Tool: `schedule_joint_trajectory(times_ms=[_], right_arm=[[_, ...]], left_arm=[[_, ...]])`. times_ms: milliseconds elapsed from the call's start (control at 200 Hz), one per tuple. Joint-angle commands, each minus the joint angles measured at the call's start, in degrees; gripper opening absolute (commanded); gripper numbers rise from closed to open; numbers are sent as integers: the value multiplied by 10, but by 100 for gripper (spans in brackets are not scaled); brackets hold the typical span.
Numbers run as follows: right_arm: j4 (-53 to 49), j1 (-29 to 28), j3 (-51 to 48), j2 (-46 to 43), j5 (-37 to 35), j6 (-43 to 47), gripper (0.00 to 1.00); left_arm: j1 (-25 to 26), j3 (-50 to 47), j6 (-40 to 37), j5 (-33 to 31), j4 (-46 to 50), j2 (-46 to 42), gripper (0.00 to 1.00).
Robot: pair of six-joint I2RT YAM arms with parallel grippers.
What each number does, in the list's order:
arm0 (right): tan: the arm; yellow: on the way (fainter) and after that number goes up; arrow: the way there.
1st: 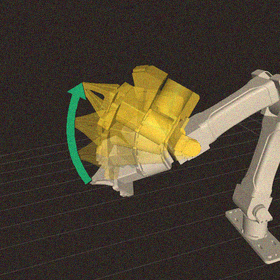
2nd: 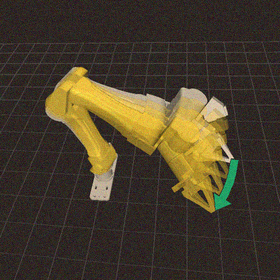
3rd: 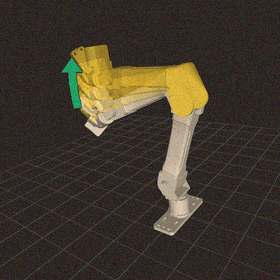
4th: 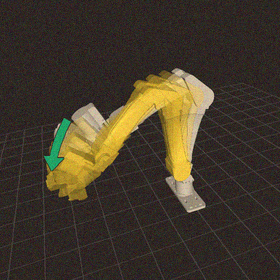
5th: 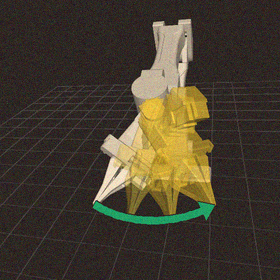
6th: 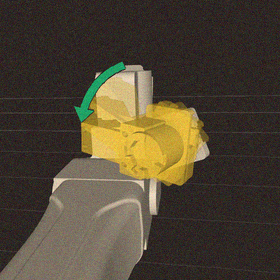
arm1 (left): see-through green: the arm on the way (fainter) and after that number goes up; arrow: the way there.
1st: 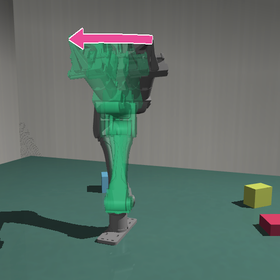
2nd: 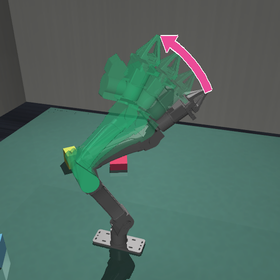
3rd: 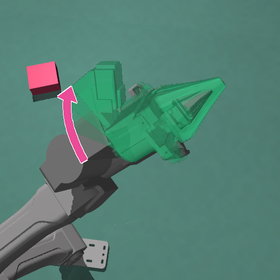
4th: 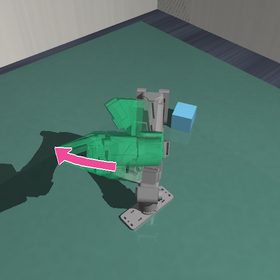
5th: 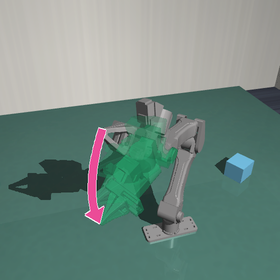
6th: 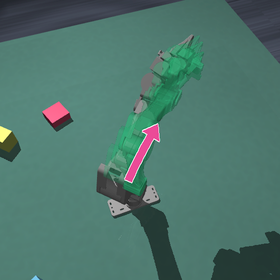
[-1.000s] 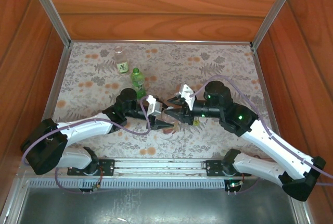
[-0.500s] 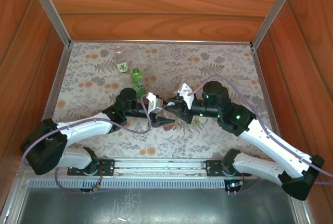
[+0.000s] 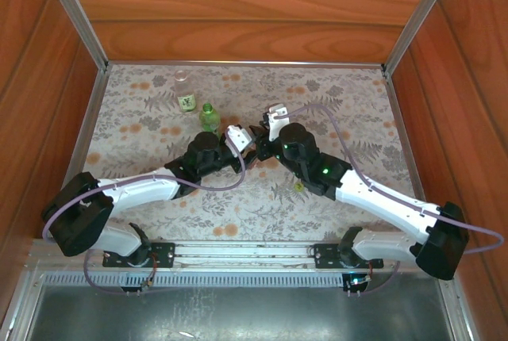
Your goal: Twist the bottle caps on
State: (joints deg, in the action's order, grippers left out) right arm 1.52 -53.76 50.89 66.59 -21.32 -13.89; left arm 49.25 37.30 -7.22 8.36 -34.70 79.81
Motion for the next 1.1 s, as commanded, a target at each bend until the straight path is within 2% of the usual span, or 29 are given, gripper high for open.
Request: schedule_joint_trajectory(times_ms=[0,65,150,265,415,525,655,739,889,999,1094], right_arm=[[36,42,-36,-30,26,39,30],[51,60,-60,-75,142,73,39],[19,76,-69,-128,274,113,49],[-56,93,-59,-173,419,154,53],[-149,105,-21,-178,513,193,57],[-169,108,1,-157,558,198,57],[-161,108,13,-130,575,195,52],[-146,108,11,-124,573,190,40],[-142,108,8,-126,557,186,28],[-123,108,-2,-134,503,169,23],[-73,107,-22,-139,376,129,19]], left_arm=[[8,-1,-24,64,-48,-25,53],[-13,-10,-6,114,-48,-29,52],[-29,-19,4,189,-47,-38,52],[-33,-34,-14,289,-40,-57,52],[-38,-34,-9,413,-32,-64,52],[-39,-30,-2,457,-31,-62,52],[-38,-26,0,473,-31,-54,52],[-38,-25,1,475,-28,-52,52],[-39,-29,0,459,-28,-57,52],[-37,-30,-4,383,-27,-66,52],[-30,-24,0,257,-27,-65,51]])
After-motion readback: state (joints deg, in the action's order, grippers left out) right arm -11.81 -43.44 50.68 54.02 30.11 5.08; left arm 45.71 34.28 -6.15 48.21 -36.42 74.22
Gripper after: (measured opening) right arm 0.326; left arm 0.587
